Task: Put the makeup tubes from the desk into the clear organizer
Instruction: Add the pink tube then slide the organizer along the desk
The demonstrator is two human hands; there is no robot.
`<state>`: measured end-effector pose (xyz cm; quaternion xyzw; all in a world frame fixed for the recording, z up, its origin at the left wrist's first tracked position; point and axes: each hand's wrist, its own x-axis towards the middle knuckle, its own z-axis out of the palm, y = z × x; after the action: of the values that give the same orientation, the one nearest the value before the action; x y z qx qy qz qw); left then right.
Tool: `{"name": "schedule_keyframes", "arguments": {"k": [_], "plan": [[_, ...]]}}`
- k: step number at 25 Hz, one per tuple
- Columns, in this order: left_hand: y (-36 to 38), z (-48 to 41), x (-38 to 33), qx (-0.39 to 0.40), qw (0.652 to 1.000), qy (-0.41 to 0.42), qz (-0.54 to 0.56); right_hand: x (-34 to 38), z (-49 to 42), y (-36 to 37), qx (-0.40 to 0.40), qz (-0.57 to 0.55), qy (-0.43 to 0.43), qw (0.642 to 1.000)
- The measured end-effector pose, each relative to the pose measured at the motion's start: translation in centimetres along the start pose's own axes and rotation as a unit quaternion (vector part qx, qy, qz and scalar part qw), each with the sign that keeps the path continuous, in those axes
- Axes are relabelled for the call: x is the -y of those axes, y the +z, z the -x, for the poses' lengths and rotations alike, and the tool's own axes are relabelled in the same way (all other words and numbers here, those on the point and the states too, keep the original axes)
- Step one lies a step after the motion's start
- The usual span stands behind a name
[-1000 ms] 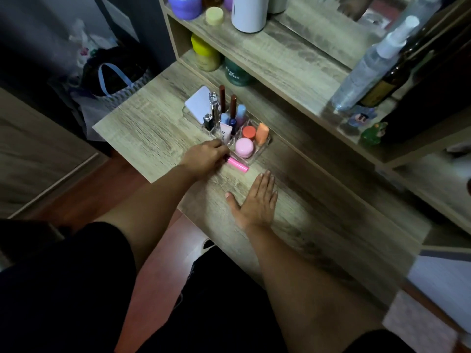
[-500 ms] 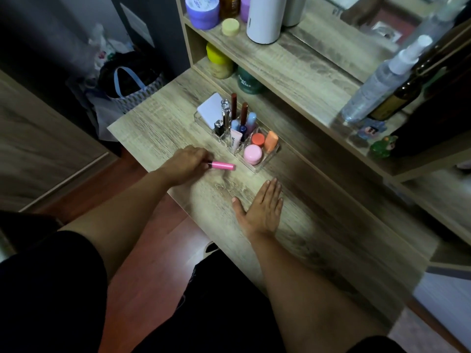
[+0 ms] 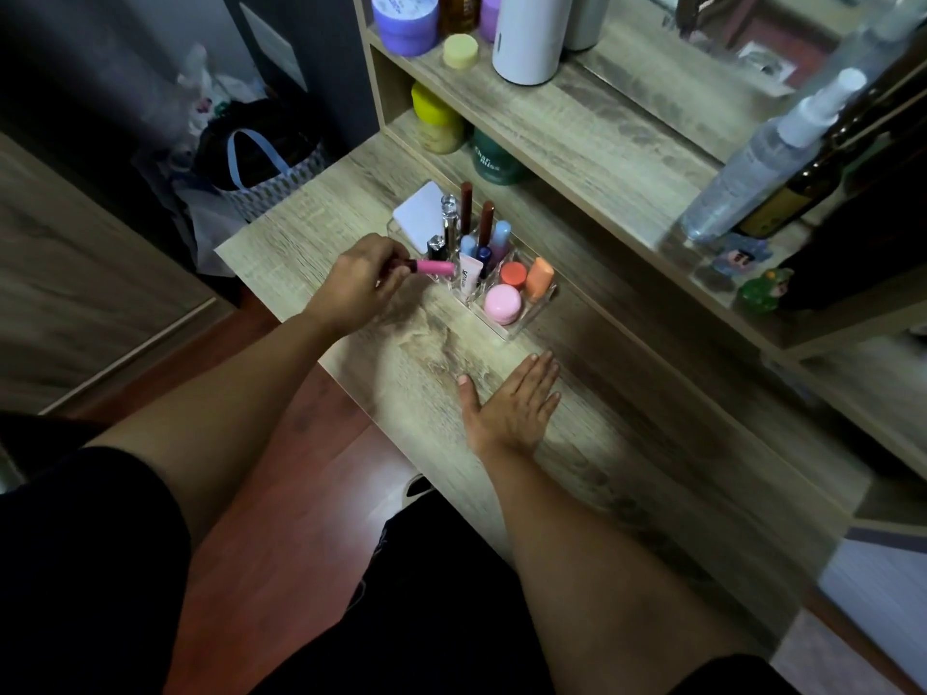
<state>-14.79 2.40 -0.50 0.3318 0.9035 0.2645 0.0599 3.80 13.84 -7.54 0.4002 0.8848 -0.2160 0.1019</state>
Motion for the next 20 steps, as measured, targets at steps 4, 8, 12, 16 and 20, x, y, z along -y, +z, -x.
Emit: {"name": "schedule_keyframes", "arguments": {"k": [4, 8, 12, 16, 20], "plan": [[0.6, -0.8, -1.4, -0.004, 1.000, 0.014, 0.016, 0.0, -0.2, 0.0, 0.013, 0.007, 0.000, 1.000], [1.2, -1.9, -2.9, -0.049, 0.990, -0.063, 0.117, -0.1, -0.2, 0.1, 0.012, 0.001, 0.003, 1.000], [1.7, -2.8, -3.8, -0.060, 0.989, -0.051, 0.123, -0.1, -0.2, 0.0, 0.014, 0.001, 0.006, 1.000], [1.9, -3.2, -4.1, -0.054, 0.994, -0.011, 0.092, 0.0, -0.2, 0.0, 0.020, 0.000, 0.007, 1.000], [1.8, -3.3, -4.2, -0.056, 0.995, -0.012, 0.087, -0.1, -0.3, 0.1, 0.017, -0.002, 0.007, 1.000]]}}
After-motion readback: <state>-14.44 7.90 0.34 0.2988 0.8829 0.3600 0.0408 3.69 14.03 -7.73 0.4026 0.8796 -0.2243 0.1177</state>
